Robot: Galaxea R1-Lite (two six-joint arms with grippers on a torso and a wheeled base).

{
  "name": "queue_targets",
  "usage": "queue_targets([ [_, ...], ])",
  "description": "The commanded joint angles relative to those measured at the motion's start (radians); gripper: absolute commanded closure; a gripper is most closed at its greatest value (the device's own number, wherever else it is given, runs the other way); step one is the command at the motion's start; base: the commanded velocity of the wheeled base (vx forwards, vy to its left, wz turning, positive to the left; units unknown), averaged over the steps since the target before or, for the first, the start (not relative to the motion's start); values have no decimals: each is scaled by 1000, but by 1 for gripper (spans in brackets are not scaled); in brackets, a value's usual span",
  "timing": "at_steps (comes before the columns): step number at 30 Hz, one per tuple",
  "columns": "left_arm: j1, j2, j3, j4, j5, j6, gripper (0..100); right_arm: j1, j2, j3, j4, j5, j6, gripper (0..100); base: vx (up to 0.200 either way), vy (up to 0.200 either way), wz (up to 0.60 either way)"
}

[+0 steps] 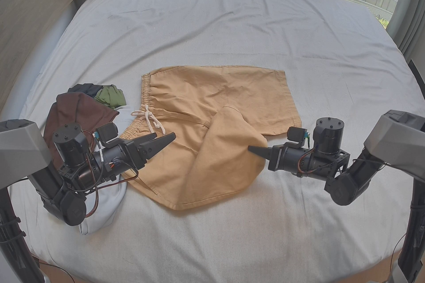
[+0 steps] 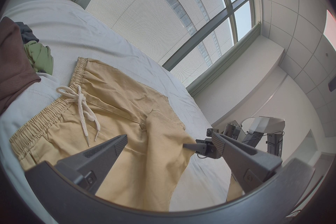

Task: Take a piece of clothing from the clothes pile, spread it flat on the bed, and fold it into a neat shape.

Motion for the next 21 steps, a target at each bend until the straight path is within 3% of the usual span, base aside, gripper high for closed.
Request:
queue_targets([
  [1, -7, 2, 1, 0, 0, -1, 0, -55, -119, 15, 91, -1, -7, 100, 0, 0, 0],
  [8, -9, 8, 6, 0, 0, -1, 0, -107, -193, 14, 316, -1, -56, 100, 0, 0, 0],
  [21, -13, 12, 6, 0, 2, -1, 0, -168, -215, 6, 537, -3, -128, 100, 0, 0, 0],
])
